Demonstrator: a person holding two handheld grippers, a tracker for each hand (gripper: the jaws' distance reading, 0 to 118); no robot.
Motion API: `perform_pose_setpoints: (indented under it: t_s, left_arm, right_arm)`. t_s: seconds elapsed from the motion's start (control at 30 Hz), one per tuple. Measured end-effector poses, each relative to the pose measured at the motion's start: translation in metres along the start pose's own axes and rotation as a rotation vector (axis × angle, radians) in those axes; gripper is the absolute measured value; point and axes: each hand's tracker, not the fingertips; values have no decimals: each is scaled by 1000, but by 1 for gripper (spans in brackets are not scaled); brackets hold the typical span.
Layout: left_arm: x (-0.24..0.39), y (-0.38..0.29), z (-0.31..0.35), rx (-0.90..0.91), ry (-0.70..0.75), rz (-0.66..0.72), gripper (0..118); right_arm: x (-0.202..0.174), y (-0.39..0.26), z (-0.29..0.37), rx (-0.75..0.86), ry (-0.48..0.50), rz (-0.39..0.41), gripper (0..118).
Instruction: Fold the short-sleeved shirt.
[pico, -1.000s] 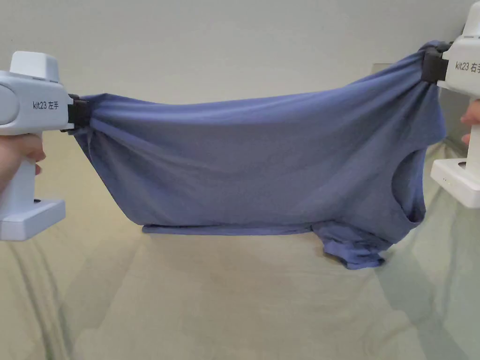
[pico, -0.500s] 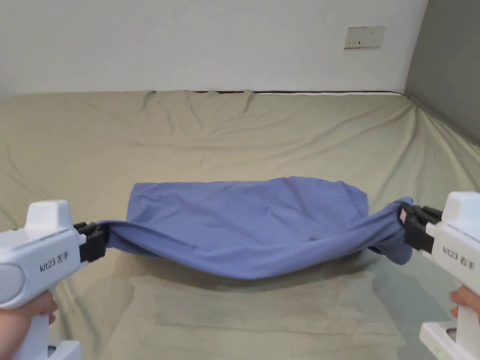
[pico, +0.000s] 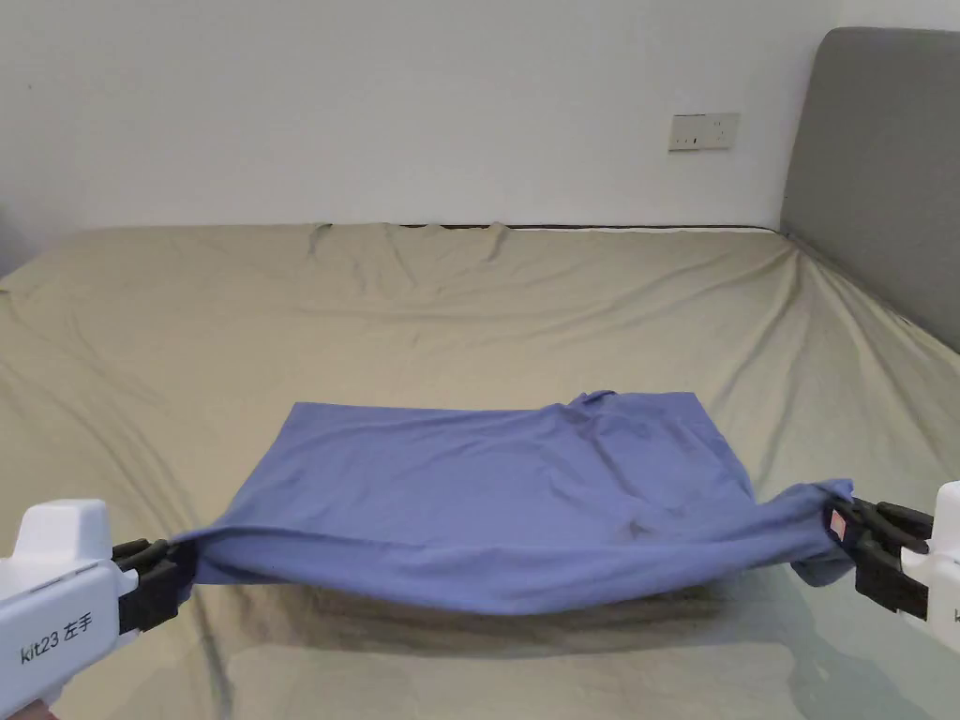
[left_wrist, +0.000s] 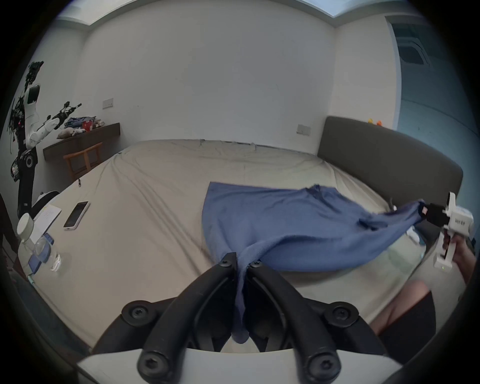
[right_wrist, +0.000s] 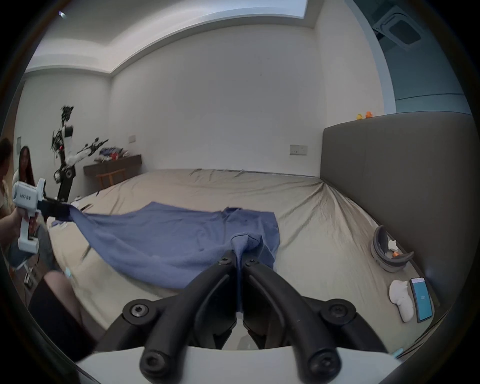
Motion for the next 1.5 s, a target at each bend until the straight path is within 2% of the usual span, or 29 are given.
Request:
perform_pose_setpoints:
  t_s: [0.07, 0.13, 0.2, 0.3, 0.4, 0.5, 0.53, 0.57, 0.63, 0.7, 0.73, 0.77, 0.87, 0.9, 0.93, 0.97, 1.0, 1.03, 1.07, 1.1, 1.13, 1.17, 1.2, 1.27, 1.3, 1.33, 1.5]
  left_arm:
    - [-1, -17, 9, -51, -7, -36, 1]
    - [-3, -34, 12, -96, -11, -39, 1]
    - [-5, -49, 12, -158, -23, -42, 1]
    - [-5, -69, -1, -249, -41, -58, 1]
    - [-10, -90, -26, -320, -27, -71, 1]
    - [-9, -100, -42, -347, -16, -72, 2]
    - [-10, -101, -47, -350, -14, -68, 14]
    - [-12, -104, -51, -353, 3, -63, 20]
    - [-12, -105, -48, -334, 89, -44, 37]
    - [-18, -90, -35, -295, 91, 0, 92]
    - [-22, -78, -23, -239, 64, 45, 109]
    - [-15, -66, -9, -198, 51, 72, 111]
    - [-6, -24, 28, -30, 87, 80, 110]
    - [12, -10, 50, 49, 90, 57, 105]
    - [20, -1, 62, 111, 85, 39, 88]
    - [31, 7, 77, 164, 95, 17, 67]
    - [42, 10, 91, 216, 126, 22, 41]
    - [50, 11, 102, 267, 144, 29, 9]
    - [59, 8, 112, 319, 147, 34, 0]
    - [65, 3, 118, 337, 124, 33, 0]
    - [70, -1, 122, 327, 84, 20, 0]
    - [70, -7, 120, 313, 45, -3, 0]
    - [74, -12, 121, 307, 28, -21, 0]
    - [77, -22, 115, 267, 12, -84, 0]
    - [71, -27, 106, 213, 3, -104, 0]
    - [69, -30, 103, 188, -4, -98, 0]
    - [25, -48, 69, 21, -7, -79, 2]
  right_arm:
    - [-3, -11, 13, -22, 17, 42, 2]
    - [-3, -22, 25, -61, 25, 47, 2]
    - [-4, -37, 32, -134, 37, 47, 2]
    - [-2, -60, 25, -259, 37, 102, 2]
    - [2, -80, 8, -387, 13, 81, 2]
    - [6, -94, -2, -394, 6, 64, 2]
    - [7, -97, -5, -406, -1, 47, 4]
    - [8, -102, -5, -434, 3, 25, 6]
    - [8, -102, -2, -423, -26, 28, 13]
    - [11, -88, 8, -364, -103, 50, 58]
    - [13, -77, 15, -322, -102, 34, 77]
    - [13, -64, 24, -260, -104, 18, 79]
    - [7, -19, 47, -86, -140, -60, 79]
    - [1, -2, 55, -32, -133, -90, 79]
    - [-6, 11, 63, 14, -123, -103, 74]
    - [-13, 20, 71, 69, -127, -108, 62]
    - [-23, 28, 79, 136, -145, -114, 41]
    - [-33, 31, 87, 194, -168, -109, 7]
    - [-42, 32, 92, 255, -179, -92, 3]
    - [-50, 29, 96, 280, -196, -82, 2]
    - [-56, 26, 97, 336, -188, -9, 2]
    - [-61, 20, 95, 291, -162, -29, 0]
    - [-65, 14, 93, 280, -151, 19, 0]
    - [-70, 6, 87, 243, -173, 63, 0]
    - [-68, 3, 84, 205, -140, 47, 0]
    - [-68, 0, 82, 159, -120, -12, 0]
    - [-55, -12, 71, 151, -120, 21, 0]
